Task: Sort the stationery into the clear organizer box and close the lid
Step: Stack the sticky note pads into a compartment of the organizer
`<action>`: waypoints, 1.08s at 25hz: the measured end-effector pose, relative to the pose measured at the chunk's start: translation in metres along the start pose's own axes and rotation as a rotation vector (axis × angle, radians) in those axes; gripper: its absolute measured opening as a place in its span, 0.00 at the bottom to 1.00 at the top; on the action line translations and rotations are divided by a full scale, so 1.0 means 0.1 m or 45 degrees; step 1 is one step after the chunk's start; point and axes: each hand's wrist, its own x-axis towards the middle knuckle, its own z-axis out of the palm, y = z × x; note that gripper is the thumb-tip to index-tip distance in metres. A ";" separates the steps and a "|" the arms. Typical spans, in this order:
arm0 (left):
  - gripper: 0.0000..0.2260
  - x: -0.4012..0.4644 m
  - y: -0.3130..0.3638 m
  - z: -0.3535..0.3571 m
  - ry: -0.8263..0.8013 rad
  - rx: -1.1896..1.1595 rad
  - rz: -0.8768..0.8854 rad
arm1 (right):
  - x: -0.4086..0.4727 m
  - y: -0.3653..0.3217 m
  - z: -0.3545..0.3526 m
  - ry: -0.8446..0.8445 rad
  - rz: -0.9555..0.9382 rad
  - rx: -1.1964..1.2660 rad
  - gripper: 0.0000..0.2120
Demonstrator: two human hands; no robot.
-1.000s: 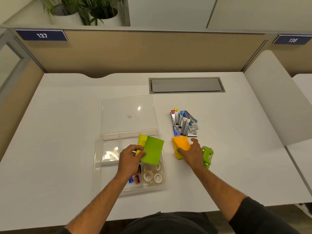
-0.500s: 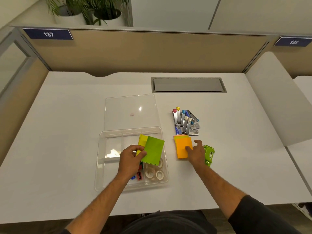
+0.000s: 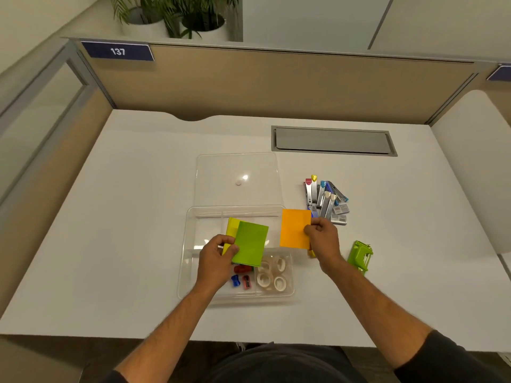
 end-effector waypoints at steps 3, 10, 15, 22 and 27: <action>0.06 -0.02 -0.09 -0.24 0.094 -0.051 -0.031 | -0.09 -0.12 0.20 -0.136 -0.030 0.026 0.06; 0.06 -0.25 -0.26 -0.55 0.268 -0.084 -0.081 | -0.27 -0.29 0.48 -0.412 -0.041 0.016 0.02; 0.06 -0.41 -0.29 -0.61 0.346 -0.075 -0.103 | -0.45 -0.23 0.53 -0.624 0.010 -0.002 0.17; 0.08 -0.35 -0.31 -0.86 0.417 -0.129 -0.048 | -0.65 -0.17 0.82 -0.721 -0.098 -0.127 0.20; 0.08 -0.08 -0.34 -1.14 0.380 -0.145 -0.015 | -0.80 -0.22 1.30 -0.769 -0.161 -0.230 0.19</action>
